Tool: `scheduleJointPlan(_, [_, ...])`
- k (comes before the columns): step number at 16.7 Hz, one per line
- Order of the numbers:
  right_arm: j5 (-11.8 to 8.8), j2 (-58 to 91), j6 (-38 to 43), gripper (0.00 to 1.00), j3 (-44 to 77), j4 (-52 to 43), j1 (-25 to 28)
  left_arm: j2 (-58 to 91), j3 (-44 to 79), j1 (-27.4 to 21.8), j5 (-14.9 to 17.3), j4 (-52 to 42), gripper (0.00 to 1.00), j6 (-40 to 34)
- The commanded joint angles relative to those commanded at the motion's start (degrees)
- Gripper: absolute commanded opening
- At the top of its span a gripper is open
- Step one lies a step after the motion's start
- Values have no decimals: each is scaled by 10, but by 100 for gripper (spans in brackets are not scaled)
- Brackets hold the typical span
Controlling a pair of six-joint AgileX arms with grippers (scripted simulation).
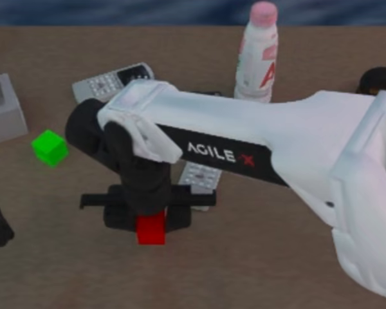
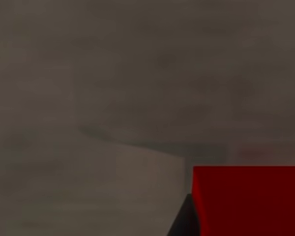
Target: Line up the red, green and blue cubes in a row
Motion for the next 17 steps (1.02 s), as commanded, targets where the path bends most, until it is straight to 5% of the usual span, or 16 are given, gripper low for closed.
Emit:
scheduleJointPlan(9, [0,0,0,98,0,0,0,0,0,0,0,0,100,0])
scheduleJointPlan(17, [0,0,0,100,0,0,0,0,0,0,0,0,100,0])
